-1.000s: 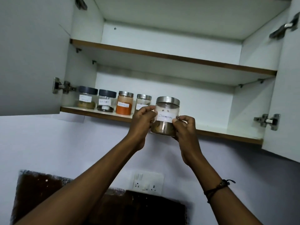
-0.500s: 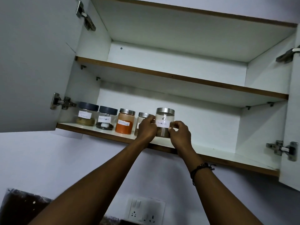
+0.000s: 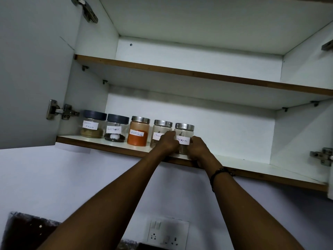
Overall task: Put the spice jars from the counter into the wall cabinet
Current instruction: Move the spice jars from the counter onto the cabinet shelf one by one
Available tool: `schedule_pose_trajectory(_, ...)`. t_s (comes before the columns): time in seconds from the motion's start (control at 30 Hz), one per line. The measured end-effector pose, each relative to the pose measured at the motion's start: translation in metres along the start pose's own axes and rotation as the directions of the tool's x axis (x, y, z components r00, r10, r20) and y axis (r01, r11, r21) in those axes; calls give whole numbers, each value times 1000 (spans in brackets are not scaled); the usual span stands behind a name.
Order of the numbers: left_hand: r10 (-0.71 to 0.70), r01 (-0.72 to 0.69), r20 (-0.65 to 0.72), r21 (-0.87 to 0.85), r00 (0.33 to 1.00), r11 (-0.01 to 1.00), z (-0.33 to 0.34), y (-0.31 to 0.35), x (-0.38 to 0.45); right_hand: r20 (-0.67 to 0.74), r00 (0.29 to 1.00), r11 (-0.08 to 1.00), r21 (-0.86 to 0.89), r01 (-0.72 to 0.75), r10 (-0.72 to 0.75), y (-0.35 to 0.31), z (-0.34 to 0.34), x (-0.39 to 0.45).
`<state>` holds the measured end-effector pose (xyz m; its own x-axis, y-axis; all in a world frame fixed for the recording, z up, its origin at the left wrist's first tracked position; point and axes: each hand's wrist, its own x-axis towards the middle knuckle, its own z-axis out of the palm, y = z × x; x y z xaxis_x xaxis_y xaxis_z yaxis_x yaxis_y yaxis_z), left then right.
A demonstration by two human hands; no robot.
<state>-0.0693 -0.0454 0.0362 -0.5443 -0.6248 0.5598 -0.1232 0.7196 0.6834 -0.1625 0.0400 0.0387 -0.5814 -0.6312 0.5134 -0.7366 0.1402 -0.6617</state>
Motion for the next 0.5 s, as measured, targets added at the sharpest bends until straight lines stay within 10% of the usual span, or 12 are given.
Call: schedule_pose_trajectory(0.5,400,-437,-259,-103,879,894,19,-26,-105,-169,975,939,287,191,-147,33,1,-117)
